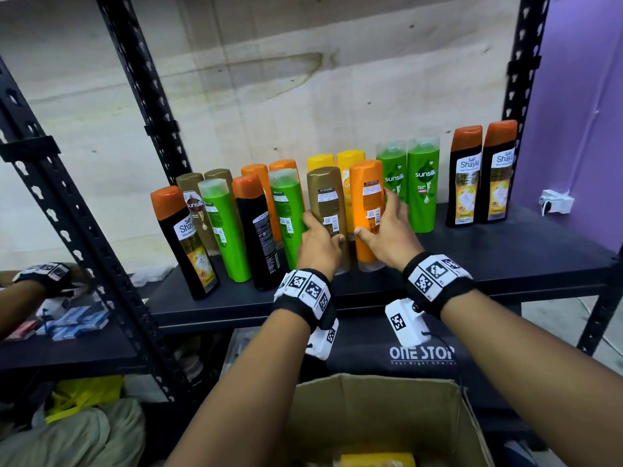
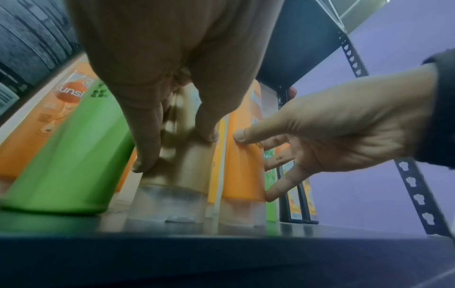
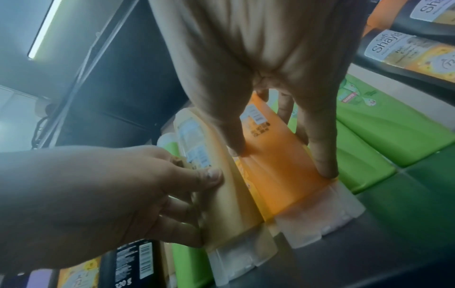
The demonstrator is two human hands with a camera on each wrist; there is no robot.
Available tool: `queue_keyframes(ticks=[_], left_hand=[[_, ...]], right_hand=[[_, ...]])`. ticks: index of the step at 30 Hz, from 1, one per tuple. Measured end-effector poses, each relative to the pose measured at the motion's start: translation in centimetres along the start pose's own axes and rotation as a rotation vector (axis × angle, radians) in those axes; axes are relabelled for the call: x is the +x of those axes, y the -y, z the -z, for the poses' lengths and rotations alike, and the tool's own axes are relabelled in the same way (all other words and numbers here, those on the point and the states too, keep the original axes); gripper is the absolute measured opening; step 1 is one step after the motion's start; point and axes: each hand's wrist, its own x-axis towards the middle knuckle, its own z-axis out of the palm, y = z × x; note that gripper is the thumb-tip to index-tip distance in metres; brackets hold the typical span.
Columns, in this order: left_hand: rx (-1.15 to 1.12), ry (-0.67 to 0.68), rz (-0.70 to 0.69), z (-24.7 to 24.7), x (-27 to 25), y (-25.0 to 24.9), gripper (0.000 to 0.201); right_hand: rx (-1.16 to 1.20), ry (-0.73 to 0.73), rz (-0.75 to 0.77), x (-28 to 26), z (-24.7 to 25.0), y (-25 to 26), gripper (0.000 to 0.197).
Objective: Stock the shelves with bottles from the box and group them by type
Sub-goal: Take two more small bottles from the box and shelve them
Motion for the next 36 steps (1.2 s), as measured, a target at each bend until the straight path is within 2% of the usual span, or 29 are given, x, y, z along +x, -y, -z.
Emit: queue_keyframes(ticks=[13,28,36], left_hand=[[0.085,-0.057,0.034,-1.8,1.7,-0.5,0.062],[0.077,-0.078,0.038,-2.2,1.2,-0.2,0.069],[0.121,-0.056,0.017,-2.1,-0.8,0.8,0.08]], right_hand=[[-0.01,-0.008,-0.008,1.9,-1.2,-0.1,0.096],[-0.037,-0.106,-0.008,1.4,-2.4,-0.2,0.091],[0.053,-0.045,-0.064,0.3,-2.2,-1.2,0.076]])
